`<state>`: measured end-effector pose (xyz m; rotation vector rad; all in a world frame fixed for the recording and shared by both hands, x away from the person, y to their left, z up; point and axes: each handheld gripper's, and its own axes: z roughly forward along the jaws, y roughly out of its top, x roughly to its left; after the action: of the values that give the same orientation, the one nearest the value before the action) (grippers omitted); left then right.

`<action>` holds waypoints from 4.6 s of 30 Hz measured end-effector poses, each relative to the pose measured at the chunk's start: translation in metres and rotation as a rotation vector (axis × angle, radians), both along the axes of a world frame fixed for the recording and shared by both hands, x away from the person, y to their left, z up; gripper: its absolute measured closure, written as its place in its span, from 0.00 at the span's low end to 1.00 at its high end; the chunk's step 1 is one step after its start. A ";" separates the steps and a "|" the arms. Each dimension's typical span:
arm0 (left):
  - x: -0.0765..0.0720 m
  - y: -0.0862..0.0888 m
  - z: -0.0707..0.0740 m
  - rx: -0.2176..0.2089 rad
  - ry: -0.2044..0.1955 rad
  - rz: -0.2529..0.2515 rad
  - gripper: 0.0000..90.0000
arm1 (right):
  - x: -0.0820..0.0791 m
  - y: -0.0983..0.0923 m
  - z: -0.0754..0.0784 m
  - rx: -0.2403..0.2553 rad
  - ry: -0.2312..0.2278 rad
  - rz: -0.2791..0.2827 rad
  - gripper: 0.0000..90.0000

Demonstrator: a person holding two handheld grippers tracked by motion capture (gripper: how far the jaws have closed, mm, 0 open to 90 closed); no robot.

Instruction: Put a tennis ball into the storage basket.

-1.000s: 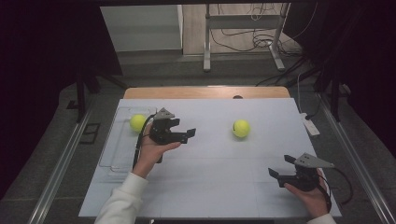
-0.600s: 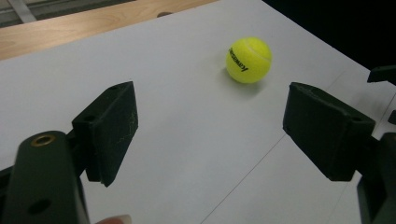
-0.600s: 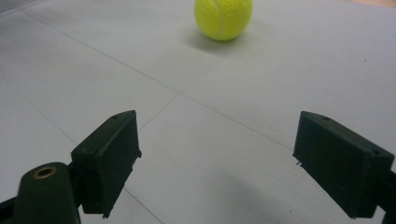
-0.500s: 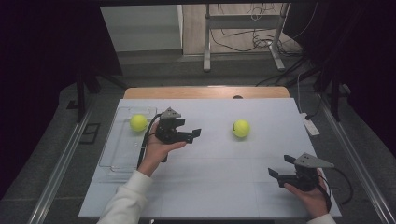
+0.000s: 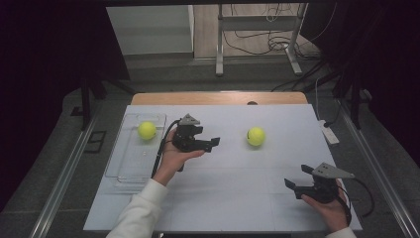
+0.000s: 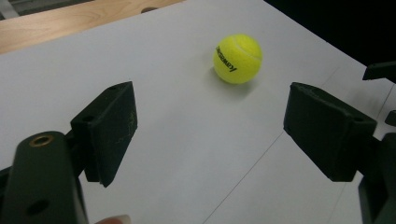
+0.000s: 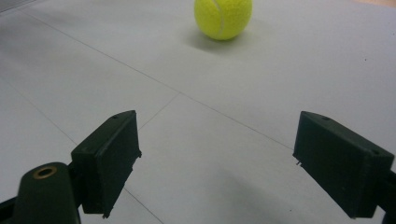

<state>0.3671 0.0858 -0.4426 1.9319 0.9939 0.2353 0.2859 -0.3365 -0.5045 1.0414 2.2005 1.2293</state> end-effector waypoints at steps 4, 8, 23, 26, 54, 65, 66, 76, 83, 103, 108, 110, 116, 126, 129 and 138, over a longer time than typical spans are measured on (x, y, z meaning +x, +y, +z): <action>0.002 -0.003 0.000 0.005 0.000 -0.008 0.20 | 0.000 0.000 0.000 -0.001 0.000 0.001 0.16; 0.004 -0.007 0.000 0.009 0.001 -0.014 0.20 | 0.000 0.000 0.000 -0.001 0.001 0.001 0.16; 0.014 -0.026 -0.006 0.021 0.019 -0.034 0.20 | 0.000 0.002 0.000 0.002 0.003 0.010 0.16; 0.018 -0.030 -0.009 0.028 0.026 -0.035 0.20 | 0.000 0.004 -0.001 0.003 0.005 0.013 0.16; 0.040 -0.058 -0.020 0.048 0.054 -0.053 0.20 | -0.002 0.007 0.000 0.010 0.005 0.019 0.16; 0.044 -0.068 -0.021 0.048 0.060 -0.064 0.20 | -0.002 0.007 -0.001 0.012 0.008 0.019 0.16; 0.045 -0.068 -0.021 0.051 0.058 -0.066 0.20 | -0.002 0.007 -0.001 0.011 0.008 0.019 0.16; 0.050 -0.080 -0.021 0.058 0.062 -0.072 0.20 | -0.002 0.006 -0.001 0.012 0.010 0.017 0.16; 0.051 -0.087 -0.021 0.066 0.061 -0.077 0.20 | -0.003 0.006 0.000 0.013 0.009 0.018 0.16; 0.059 -0.106 -0.024 0.091 0.070 -0.079 0.20 | -0.003 0.005 -0.001 0.014 0.008 0.020 0.16; 0.060 -0.109 -0.026 0.092 0.075 -0.080 0.20 | -0.003 0.005 -0.001 0.014 0.008 0.020 0.16; 0.061 -0.110 -0.026 0.094 0.078 -0.081 0.20 | -0.003 0.005 -0.001 0.013 0.009 0.023 0.16; 0.064 -0.113 -0.029 0.101 0.083 -0.079 0.20 | -0.002 0.005 -0.001 0.011 0.010 0.022 0.16; 0.067 -0.119 -0.034 0.111 0.091 -0.090 0.19 | -0.003 0.005 -0.001 0.012 0.010 0.023 0.16; 0.068 -0.122 -0.035 0.114 0.093 -0.094 0.19 | -0.003 0.005 -0.001 0.012 0.009 0.023 0.16; 0.073 -0.131 -0.038 0.126 0.098 -0.099 0.18 | -0.003 0.005 -0.001 0.012 0.008 0.024 0.16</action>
<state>0.4398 -0.0453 -0.4809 2.1184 0.9632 0.1506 0.2828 -0.3317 -0.5057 1.0289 2.2204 1.2524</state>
